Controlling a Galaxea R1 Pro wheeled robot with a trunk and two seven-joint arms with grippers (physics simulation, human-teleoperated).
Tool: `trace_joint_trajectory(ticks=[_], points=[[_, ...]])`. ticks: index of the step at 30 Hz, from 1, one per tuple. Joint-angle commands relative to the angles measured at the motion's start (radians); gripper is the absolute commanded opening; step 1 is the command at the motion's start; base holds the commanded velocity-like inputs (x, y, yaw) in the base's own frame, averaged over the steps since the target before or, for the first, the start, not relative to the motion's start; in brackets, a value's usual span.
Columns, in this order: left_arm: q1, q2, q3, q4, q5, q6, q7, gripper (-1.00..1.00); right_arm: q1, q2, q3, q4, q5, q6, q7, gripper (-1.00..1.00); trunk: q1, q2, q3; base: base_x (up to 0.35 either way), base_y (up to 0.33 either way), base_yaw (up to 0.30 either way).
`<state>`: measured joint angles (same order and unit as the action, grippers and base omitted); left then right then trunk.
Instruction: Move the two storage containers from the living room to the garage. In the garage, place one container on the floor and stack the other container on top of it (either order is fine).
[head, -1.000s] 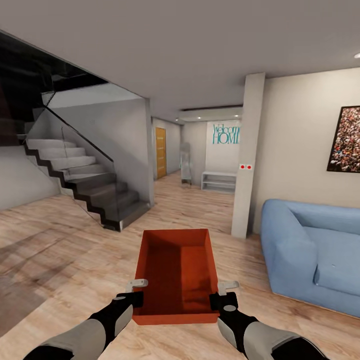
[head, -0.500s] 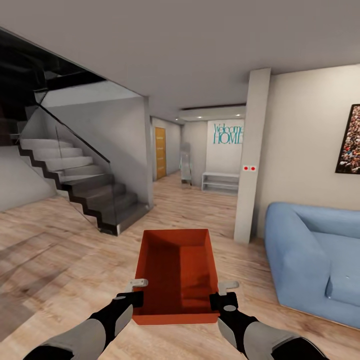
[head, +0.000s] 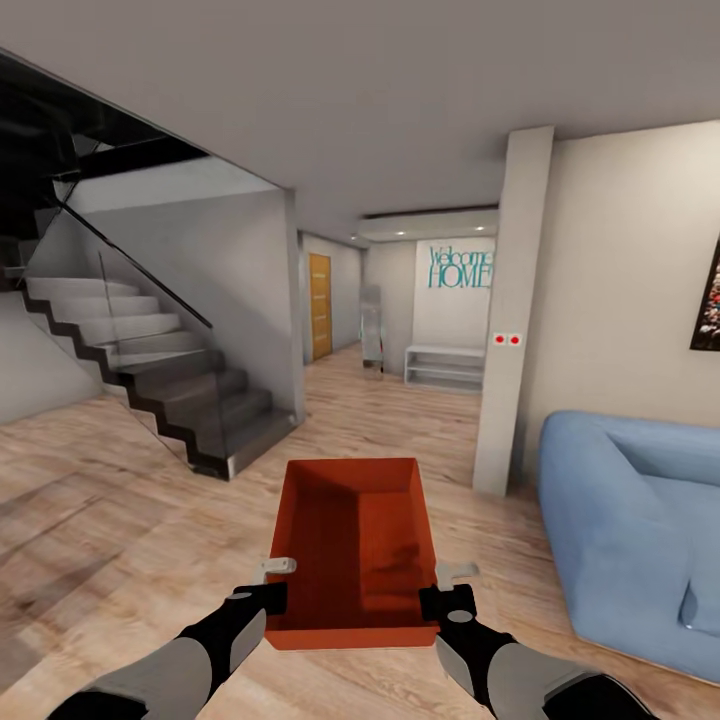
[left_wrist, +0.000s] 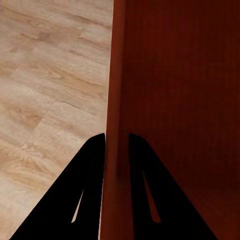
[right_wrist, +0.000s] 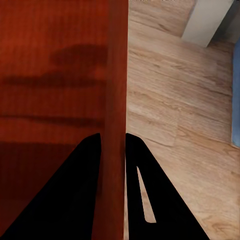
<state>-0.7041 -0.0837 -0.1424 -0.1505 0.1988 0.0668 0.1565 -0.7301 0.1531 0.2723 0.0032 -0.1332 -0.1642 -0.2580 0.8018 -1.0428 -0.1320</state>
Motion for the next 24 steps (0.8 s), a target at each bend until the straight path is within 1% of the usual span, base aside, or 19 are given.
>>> trace_joint_trajectory(ticks=[1, 10, 17, 24], points=[[-0.001, 0.073, 0.059, -0.006, -0.012, -0.005, 0.012, -1.0, 0.0, 0.0, -0.038, 0.001, -0.003, 0.0, 0.006, -1.0, 0.001, -0.001, -0.001, 0.324, 0.0, 0.0], [-0.001, 0.073, 0.059, -0.006, -0.012, -0.005, 0.012, -1.0, 0.0, 0.0, -0.038, 0.001, -0.003, 0.0, 0.006, -1.0, 0.001, -0.001, -0.001, 0.324, 0.0, -0.003], [-0.001, 0.073, 0.059, -0.006, -0.012, -0.005, 0.012, -1.0, 0.0, 0.001, -0.038, 0.001, -0.003, 0.0, 0.006, -1.0, 0.001, -0.001, -0.001, 0.325, 0.0, -0.149], [-0.002, 0.073, 0.059, -0.006, -0.012, -0.005, 0.012, -1.0, 0.0, 0.001, -0.038, 0.001, -0.002, 0.0, 0.007, -1.0, 0.001, -0.001, -0.001, 0.324, 0.0, -0.038]])
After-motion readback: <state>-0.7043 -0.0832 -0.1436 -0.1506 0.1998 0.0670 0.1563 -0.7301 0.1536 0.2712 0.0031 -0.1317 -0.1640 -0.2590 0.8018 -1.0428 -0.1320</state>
